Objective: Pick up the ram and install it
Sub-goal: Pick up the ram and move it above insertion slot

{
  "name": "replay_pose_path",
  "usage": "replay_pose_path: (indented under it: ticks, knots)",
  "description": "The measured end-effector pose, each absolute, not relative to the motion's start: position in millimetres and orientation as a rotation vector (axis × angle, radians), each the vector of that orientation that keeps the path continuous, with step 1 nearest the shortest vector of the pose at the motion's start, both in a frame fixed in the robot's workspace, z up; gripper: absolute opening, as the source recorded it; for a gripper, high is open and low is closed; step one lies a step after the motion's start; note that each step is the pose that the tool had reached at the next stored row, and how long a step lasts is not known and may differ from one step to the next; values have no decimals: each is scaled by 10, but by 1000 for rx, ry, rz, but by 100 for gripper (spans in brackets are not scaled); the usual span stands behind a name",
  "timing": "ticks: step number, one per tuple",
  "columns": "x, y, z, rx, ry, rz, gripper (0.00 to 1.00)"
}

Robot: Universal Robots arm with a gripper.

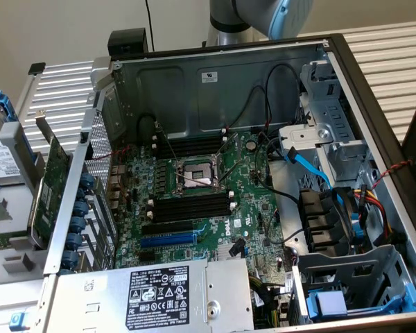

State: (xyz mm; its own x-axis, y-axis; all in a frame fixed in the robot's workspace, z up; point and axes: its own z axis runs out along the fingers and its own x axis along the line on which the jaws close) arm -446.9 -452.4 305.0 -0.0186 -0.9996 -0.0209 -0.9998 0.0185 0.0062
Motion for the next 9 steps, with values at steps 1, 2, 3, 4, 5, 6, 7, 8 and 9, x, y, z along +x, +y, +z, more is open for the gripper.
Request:
replay_pose_path:
  ticks: [1,2,3,4,5,6,7,8,9]
  knots:
    - [-4431,-4528,3095,-2193,2234,30,12]
    - [-4392,-4533,3141,-2193,2234,30,12]
    - [-4353,-4538,3187,-2193,2235,30,12]
    - [-4315,-4542,3233,-2193,2235,30,12]
    - [-4275,-4547,3279,-2193,2235,30,12]
    - [-4235,-4552,3325,-2193,2234,30,12]
    - [-4196,-4557,3369,-2193,2234,30,12]
    - [-4158,-4562,3415,-2193,2234,31,12]
    - [-4119,-4567,3459,-2193,2234,31,12]
